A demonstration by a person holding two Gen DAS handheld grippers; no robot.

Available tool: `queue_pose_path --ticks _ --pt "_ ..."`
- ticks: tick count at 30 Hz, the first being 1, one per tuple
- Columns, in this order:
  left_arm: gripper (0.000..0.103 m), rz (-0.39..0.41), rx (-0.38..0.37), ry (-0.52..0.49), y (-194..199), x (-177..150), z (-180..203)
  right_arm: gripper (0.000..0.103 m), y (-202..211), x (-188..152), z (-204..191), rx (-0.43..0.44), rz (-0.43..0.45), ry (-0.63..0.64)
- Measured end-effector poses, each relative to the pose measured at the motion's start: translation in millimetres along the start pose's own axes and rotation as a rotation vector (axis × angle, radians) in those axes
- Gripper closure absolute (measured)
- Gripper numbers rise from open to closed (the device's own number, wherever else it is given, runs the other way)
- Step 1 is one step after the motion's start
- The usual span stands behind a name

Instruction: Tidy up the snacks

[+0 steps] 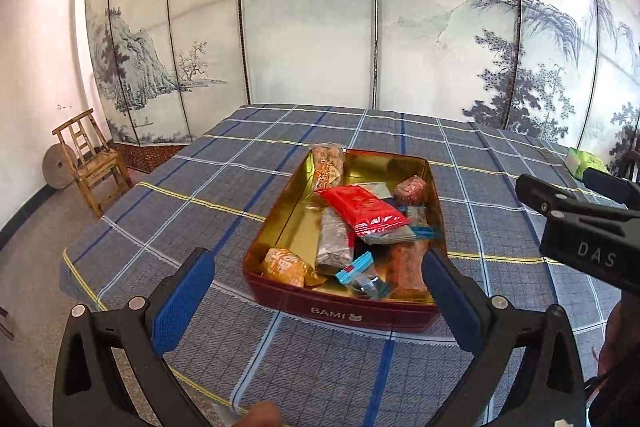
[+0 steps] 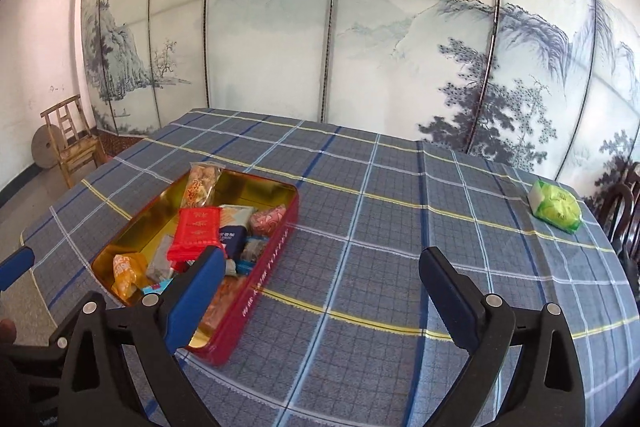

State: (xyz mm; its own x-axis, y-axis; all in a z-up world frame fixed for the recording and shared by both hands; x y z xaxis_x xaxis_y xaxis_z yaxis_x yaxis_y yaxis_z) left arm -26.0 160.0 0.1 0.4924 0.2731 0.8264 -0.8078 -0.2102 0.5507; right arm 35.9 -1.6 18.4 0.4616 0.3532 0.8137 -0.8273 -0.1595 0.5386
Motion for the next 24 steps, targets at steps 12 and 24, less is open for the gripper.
queue_pose_path --ticks 12,24 --pt "0.001 -0.053 0.004 -0.044 -29 2 45 0.005 -16 -30 44 -0.010 -0.046 -0.096" --pt "0.001 -0.103 -0.009 -0.078 -44 -7 66 0.005 -26 -41 56 0.025 -0.068 -0.136"
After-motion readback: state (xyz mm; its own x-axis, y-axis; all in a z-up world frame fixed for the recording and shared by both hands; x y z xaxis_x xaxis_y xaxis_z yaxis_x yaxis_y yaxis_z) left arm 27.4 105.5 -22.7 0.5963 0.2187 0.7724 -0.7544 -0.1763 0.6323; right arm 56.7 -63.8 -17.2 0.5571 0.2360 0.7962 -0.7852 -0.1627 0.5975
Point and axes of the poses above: each gripper's, at about its wrist camera, not at the fingertips, and y roughly against the way its jaws point, z to its right, x to its top, the point moved 3 cm from there along -y, roughly the way its jaws point, and after that the axes turned 10 degrees about y, right-handed, at the moved point
